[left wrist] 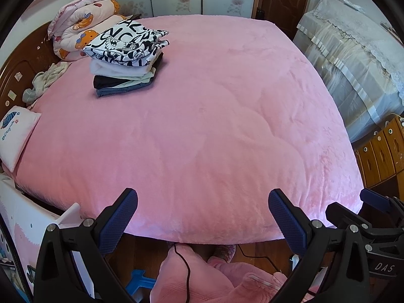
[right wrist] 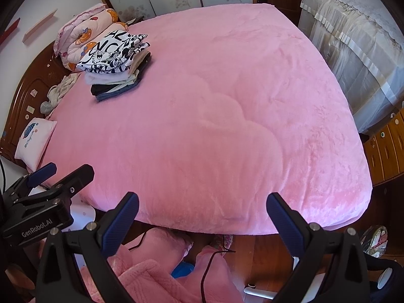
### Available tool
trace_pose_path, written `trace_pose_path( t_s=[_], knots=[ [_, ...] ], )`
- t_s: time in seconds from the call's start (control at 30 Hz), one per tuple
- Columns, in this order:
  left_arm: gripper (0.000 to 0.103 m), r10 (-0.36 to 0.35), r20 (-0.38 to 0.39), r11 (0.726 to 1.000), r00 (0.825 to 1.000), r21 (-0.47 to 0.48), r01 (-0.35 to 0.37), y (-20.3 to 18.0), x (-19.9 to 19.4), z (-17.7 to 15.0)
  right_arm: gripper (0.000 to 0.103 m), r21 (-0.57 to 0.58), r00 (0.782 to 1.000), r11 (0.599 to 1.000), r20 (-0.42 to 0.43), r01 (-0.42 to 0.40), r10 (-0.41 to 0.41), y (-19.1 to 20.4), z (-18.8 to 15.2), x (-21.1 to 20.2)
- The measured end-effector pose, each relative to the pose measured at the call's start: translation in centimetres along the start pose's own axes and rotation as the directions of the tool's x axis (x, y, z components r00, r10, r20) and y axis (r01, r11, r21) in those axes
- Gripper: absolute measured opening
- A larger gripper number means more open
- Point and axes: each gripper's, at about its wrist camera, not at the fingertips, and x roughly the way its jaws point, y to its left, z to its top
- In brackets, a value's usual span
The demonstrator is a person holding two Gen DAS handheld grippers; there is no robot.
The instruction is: Fold large clothes
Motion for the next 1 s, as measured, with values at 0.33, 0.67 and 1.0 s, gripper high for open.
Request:
trace_pose_path(
  t_s=[0.33, 0.67, 1.0],
  knots=[
    [0.103, -0.003, 0.003, 1.0, 1.0, 0.009, 0.003, -0.02, -0.07, 0.01, 0.101, -0.005, 1.0, 1.0, 0.002, 0.0, 0.0, -0.02, 0.08, -0.02],
    [0.103, -0.002, 0.009, 1.0, 1.0, 0.019, 0.002, -0.19, -0.23, 0.02, 0.101, -0.005, 1.0, 1.0, 0.001, 0.001, -0.001, 0.12, 0.07, -0.04],
    [0.103, -0.003, 0.009, 1.0, 1.0, 0.021, 0.003, -0.07, -0.24, 0.0, 0.101, -0.001, 1.0, 1.0, 0.002, 0.003, -0.003, 0.48, 0.02, -0.01]
  ],
)
